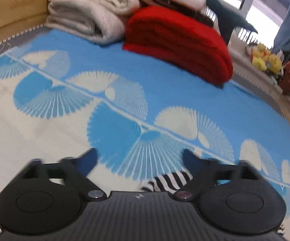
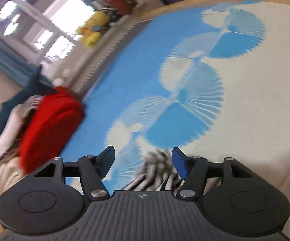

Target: Fold small clothes

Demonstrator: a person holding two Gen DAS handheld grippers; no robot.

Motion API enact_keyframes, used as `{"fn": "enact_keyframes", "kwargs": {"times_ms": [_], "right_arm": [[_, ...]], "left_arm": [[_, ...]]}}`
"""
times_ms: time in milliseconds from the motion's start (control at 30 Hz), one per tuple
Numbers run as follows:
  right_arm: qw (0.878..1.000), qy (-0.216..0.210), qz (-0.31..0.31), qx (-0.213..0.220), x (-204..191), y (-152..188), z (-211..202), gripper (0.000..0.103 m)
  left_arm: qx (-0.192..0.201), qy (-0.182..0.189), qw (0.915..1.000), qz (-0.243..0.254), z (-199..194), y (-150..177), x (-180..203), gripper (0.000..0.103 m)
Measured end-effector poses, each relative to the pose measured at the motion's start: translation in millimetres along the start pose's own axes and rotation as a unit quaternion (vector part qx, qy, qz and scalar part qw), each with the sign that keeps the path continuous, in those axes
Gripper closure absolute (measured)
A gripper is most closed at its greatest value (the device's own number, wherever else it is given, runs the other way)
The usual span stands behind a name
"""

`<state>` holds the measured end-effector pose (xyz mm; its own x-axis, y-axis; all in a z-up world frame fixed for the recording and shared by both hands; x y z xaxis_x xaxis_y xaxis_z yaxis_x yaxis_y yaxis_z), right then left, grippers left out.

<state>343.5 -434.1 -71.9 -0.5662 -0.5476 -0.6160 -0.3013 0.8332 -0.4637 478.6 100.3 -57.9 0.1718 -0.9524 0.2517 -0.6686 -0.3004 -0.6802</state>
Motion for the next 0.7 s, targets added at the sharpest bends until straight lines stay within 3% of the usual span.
{"fn": "enact_keyframes", "kwargs": {"times_ms": [67,133,233,300,433,567,700], "right_arm": [[0.999,-0.033,-0.030,-0.009,10,18,-4,0.026],[0.997,-0.029,-0.075,-0.008,24,37,-12,0.026],[0.988,0.017,-0.153,-0.023,25,46,-19,0.025],[0.982,0.015,-0.189,0.009,21,45,-37,0.022],[0.979,0.031,-0.198,0.028,40,55,-63,0.017],[0.977,0.069,-0.197,-0.043,78,81,-53,0.017],[0.974,0.101,-0.192,-0.073,103,85,-46,0.017]], "left_arm": [[0.008,0.022,0.9995,0.019,-7,6,-2,0.000],[-0.010,0.012,0.9995,0.027,-13,23,-8,0.000],[-0.077,-0.009,0.9967,0.023,-23,69,-23,0.000],[-0.117,-0.008,0.9929,0.017,-31,100,-33,0.000],[-0.161,-0.006,0.9868,0.012,-43,142,-53,0.000],[-0.183,0.005,0.9807,0.069,-42,158,-64,0.000],[-0.183,0.050,0.9777,0.090,-47,162,-67,0.000]]}}
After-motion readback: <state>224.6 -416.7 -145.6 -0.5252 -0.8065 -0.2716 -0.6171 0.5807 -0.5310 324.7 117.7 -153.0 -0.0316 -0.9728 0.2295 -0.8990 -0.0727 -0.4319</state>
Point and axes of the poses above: each gripper's, at about its wrist camera, not at the fingertips, and z roughly the way its jaws point, x to its right, y to its underside, the point moved 7 cm from there along z, roughly the way its jaws point, and after that the axes turned 3 degrees about y, right-handed, at the moved point
